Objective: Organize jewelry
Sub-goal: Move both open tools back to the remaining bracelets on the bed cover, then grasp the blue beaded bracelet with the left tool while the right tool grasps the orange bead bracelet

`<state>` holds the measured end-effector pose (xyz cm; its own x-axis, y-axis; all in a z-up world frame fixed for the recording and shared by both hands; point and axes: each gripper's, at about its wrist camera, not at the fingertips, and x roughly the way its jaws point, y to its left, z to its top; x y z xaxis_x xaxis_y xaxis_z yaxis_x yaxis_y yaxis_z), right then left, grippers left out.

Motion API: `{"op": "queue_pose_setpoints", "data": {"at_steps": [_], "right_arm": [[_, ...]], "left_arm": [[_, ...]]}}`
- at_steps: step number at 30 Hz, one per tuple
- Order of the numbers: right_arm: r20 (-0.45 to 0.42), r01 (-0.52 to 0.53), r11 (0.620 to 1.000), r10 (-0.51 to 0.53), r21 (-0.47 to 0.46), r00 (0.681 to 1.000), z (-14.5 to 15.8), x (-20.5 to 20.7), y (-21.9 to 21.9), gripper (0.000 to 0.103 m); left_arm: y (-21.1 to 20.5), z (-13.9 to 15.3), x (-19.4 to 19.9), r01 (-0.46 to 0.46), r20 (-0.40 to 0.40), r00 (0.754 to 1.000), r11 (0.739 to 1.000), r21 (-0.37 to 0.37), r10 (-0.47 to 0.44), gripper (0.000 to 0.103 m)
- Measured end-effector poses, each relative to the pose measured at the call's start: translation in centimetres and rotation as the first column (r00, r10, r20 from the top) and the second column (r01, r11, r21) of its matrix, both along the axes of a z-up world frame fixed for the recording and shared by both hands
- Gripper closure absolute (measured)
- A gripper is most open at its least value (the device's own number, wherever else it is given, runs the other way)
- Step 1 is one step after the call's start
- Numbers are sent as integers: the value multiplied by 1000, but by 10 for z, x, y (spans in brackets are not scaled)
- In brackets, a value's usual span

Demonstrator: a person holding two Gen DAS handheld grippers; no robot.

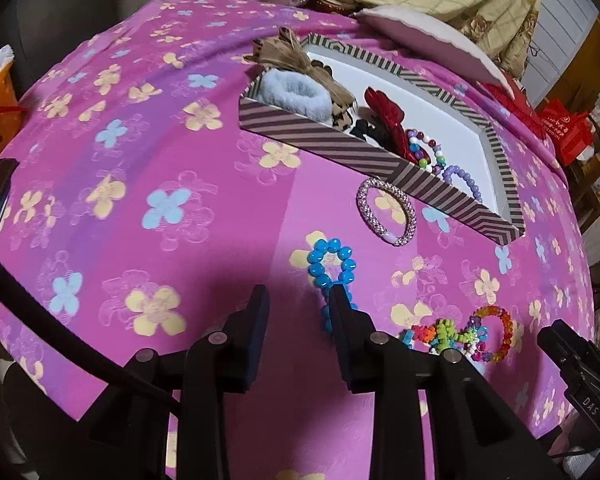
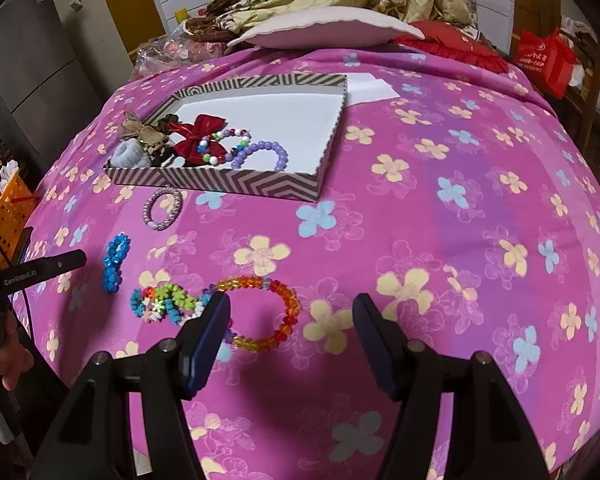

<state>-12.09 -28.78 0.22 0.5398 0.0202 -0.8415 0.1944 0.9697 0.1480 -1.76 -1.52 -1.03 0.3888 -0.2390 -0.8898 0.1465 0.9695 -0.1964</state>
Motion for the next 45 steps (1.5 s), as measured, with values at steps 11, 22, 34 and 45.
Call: {"op": "queue_pose_setpoints", "data": {"at_steps": [11,22,34,45], "right_arm": [[-24,-44,999,44,-8,999,-11,8,6,36],[-37,-25,1000,25,0,999,-11,17,-18,36],[-54,-82,996,81,-18,995,-17,20,-10,36],[-67,-137,979,129,-149,989,-42,28,15,67]], "left_arm": [[-11,-10,12,-1,-13,1000,1000,21,2,59],[-22,-16,17,19,-21,1000,999,51,-18,58],[-23,-19,16,34,-37,999,999,36,-33,57],[-32,-24,17,56,-56,997,998,25,-55,55]]}}
